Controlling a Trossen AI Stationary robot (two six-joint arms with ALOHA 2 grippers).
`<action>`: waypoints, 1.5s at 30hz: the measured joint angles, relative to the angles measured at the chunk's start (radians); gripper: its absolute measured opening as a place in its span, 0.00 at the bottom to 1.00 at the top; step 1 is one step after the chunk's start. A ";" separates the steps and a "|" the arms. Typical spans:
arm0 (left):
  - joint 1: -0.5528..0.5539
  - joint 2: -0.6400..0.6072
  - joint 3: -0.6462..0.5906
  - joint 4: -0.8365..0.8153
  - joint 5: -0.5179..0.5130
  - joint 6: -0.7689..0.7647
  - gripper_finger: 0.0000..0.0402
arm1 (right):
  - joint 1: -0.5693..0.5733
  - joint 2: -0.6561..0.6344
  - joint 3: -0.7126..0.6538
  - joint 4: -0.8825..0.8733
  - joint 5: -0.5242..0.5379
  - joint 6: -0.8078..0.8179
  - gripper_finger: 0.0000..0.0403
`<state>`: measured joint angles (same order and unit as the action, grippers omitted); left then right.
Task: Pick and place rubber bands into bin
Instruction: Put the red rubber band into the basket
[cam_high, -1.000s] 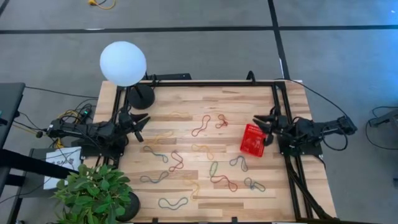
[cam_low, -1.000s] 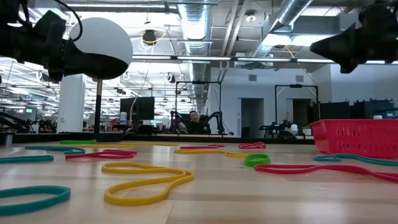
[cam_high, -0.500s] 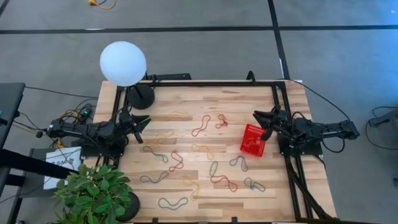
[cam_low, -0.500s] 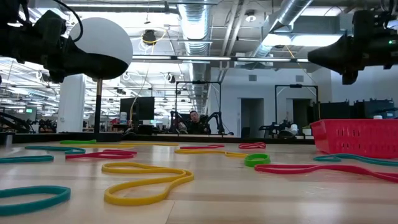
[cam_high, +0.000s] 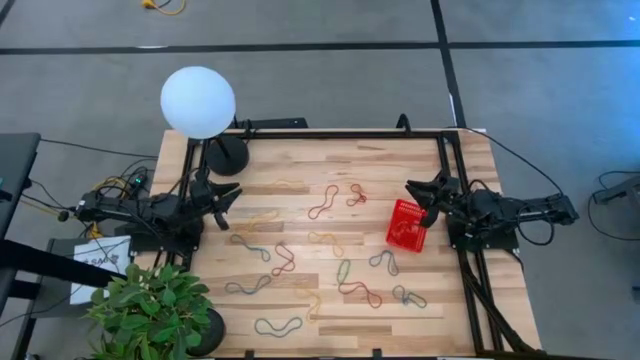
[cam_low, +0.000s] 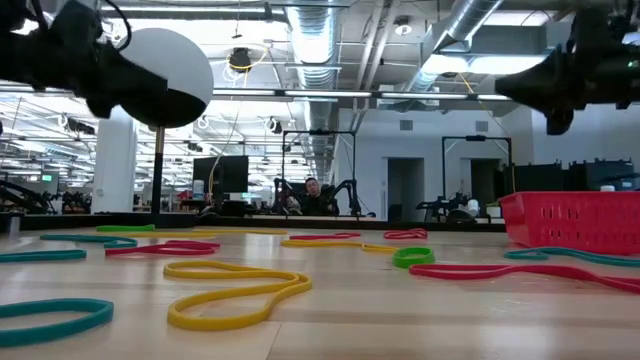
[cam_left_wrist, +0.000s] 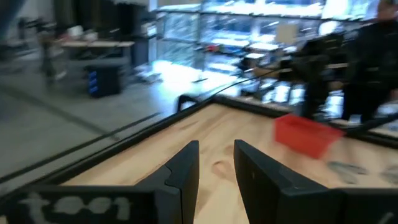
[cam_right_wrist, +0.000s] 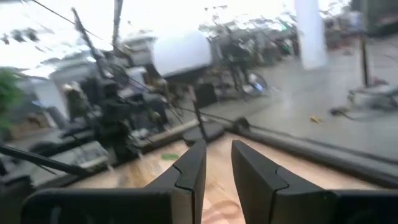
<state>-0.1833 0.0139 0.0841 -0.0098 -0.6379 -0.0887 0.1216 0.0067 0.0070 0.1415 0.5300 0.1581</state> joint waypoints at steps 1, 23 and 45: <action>0.000 0.005 0.000 0.031 0.016 0.014 0.23 | 0.000 0.000 0.002 0.015 -0.006 -0.009 0.18; 0.186 0.378 0.000 0.251 0.032 -0.041 0.05 | -0.123 1.119 0.521 -0.143 -0.186 0.017 0.18; 0.189 0.440 0.000 0.109 0.026 -0.034 0.16 | -0.259 1.622 0.922 -0.497 -0.230 0.062 0.18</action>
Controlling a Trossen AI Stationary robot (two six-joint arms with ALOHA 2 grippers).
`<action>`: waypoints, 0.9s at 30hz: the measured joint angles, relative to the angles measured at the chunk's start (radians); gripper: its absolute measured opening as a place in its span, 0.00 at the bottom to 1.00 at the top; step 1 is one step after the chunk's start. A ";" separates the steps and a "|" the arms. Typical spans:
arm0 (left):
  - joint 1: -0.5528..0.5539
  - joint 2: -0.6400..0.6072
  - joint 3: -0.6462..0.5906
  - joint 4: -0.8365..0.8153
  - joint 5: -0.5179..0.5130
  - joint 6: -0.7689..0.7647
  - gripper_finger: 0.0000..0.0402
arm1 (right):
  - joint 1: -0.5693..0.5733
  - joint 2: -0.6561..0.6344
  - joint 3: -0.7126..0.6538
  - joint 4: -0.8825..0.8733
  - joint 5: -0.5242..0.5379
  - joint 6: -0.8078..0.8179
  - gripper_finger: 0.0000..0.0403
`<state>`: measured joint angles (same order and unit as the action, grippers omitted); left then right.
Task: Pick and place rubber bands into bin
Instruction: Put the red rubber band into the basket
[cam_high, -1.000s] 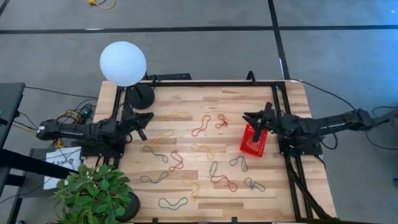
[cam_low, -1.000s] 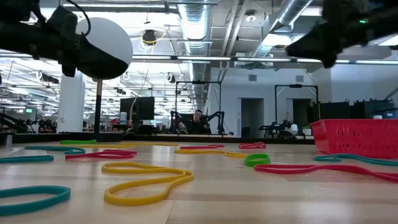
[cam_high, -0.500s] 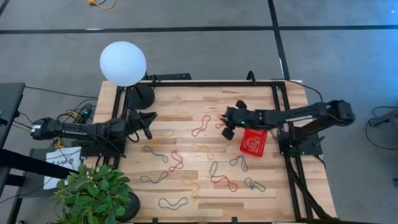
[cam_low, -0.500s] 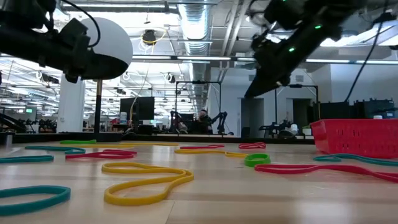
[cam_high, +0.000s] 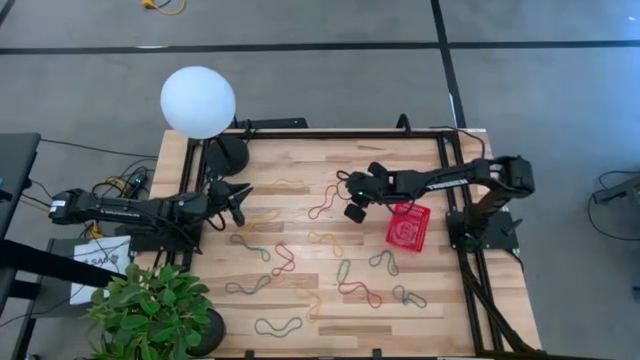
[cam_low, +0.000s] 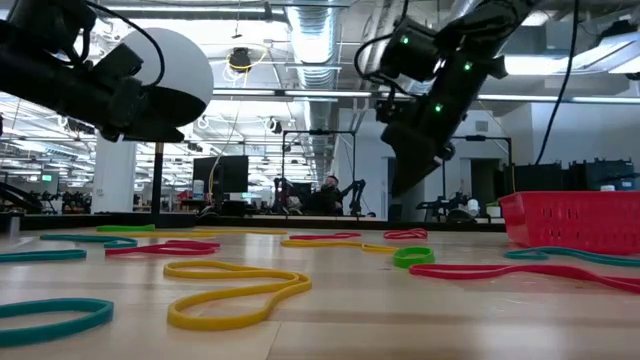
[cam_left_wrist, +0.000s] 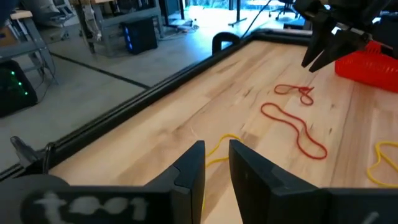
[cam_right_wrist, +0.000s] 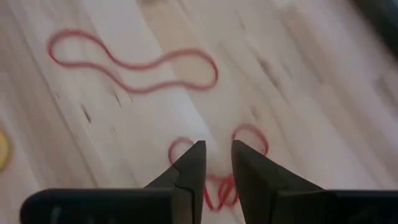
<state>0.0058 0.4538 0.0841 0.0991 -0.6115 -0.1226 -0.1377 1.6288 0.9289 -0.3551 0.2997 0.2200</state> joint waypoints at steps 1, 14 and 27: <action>0.000 0.000 0.000 -0.008 0.002 -0.008 0.16 | -0.002 0.004 0.004 -0.017 -0.011 0.020 0.18; 0.000 0.000 0.000 -0.172 0.005 -0.106 0.16 | -0.016 0.013 0.015 -0.034 -0.079 0.043 0.18; -0.001 0.000 0.000 -0.147 0.032 -0.158 0.16 | -0.014 0.013 0.015 -0.066 -0.088 0.051 0.18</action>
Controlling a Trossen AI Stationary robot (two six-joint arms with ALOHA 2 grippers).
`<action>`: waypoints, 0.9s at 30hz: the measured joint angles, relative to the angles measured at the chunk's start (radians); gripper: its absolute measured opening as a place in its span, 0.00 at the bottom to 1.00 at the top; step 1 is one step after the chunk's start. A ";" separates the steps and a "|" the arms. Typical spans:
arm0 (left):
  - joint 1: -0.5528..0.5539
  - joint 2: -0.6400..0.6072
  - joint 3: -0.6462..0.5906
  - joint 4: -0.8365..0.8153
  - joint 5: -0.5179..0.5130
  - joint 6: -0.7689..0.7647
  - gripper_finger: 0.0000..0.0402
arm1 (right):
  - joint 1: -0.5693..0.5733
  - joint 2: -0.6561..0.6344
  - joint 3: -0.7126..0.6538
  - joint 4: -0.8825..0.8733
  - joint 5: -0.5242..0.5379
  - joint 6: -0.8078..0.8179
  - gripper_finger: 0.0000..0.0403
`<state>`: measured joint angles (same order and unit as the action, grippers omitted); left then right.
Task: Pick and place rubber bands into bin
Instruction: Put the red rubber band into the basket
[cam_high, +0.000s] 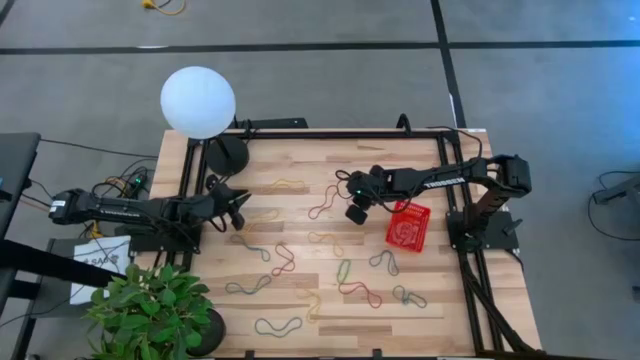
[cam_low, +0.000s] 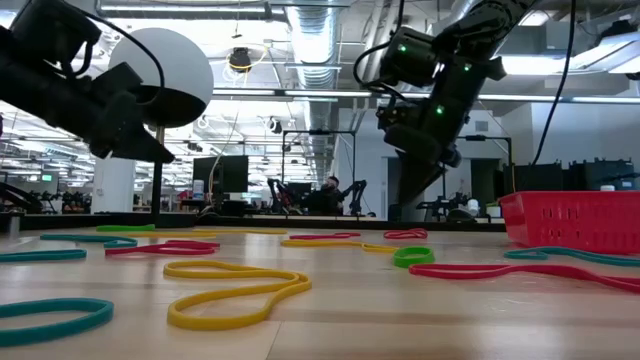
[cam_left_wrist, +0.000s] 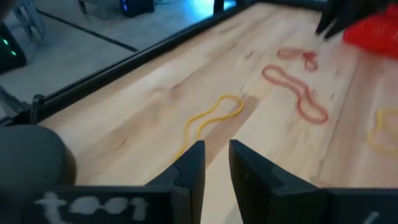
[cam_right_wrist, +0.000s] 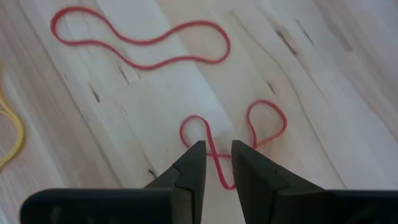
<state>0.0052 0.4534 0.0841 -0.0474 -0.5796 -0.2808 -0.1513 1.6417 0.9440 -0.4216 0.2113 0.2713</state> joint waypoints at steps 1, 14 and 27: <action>0.000 0.000 0.000 0.012 0.000 -0.022 0.16 | 0.000 0.000 0.000 -0.006 0.000 0.006 0.18; 0.000 -0.001 0.000 0.234 0.105 -0.187 0.16 | 0.000 0.113 -0.001 -0.015 -0.003 0.054 0.18; 0.005 -0.002 0.000 0.340 0.228 -0.134 0.16 | -0.017 0.143 0.000 0.014 -0.004 0.053 0.18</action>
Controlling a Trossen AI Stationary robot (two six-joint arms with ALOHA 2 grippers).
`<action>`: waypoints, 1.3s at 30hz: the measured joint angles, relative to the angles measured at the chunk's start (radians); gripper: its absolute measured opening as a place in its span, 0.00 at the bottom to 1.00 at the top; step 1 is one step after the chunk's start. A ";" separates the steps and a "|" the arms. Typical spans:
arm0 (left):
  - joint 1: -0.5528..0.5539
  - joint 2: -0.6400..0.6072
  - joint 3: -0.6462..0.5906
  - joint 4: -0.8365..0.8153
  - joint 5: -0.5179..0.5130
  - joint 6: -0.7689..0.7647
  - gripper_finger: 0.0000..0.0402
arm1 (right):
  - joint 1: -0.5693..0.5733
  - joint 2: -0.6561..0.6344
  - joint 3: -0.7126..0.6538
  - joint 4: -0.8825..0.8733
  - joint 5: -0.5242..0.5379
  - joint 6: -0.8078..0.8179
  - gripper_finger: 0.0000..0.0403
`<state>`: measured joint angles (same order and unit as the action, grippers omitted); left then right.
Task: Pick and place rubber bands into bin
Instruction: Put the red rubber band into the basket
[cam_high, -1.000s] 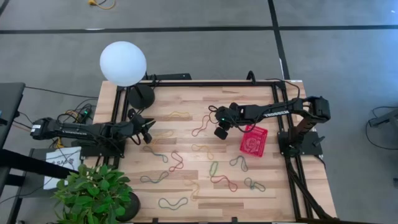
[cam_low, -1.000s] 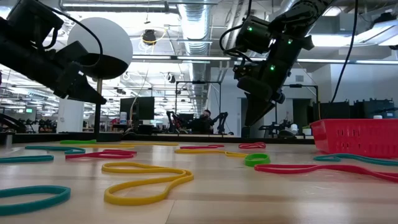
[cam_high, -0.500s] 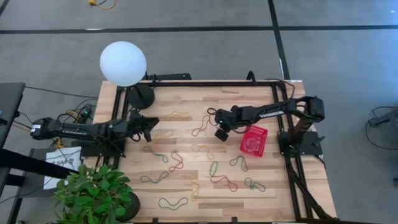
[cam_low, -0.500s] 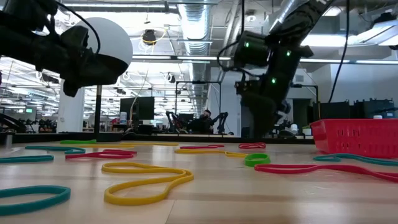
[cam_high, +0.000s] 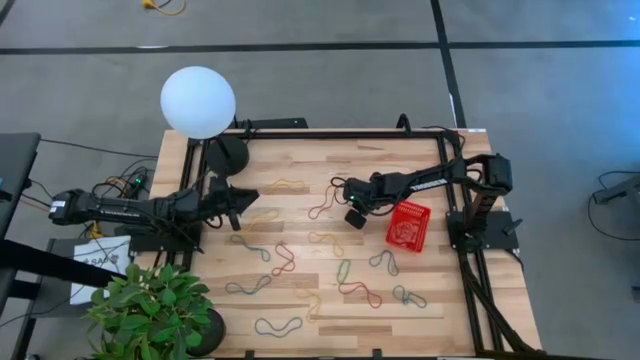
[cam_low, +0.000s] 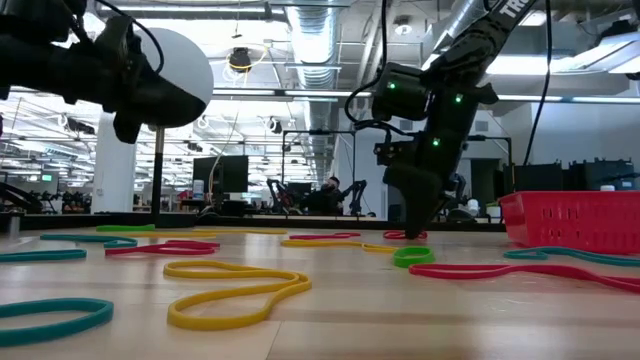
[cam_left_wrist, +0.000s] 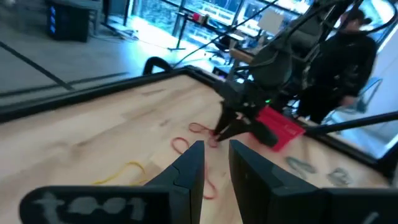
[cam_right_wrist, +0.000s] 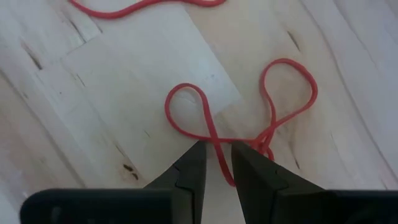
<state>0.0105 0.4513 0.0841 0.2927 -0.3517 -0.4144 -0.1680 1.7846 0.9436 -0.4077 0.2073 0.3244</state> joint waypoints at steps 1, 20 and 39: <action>0.000 0.000 0.000 -0.006 0.008 -0.015 0.16 | 0.000 0.001 0.000 -0.001 0.001 0.000 0.18; 0.041 0.009 0.000 -0.009 -0.097 0.045 0.16 | -0.028 0.003 0.001 0.004 -0.012 -0.011 0.02; 0.051 0.009 0.000 -0.026 -0.200 0.039 0.16 | 0.209 -0.397 0.115 -0.392 0.150 0.192 0.00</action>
<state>0.0620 0.4599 0.0841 0.2665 -0.5519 -0.3753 0.0412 1.3878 1.0588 -0.7992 0.3575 0.5169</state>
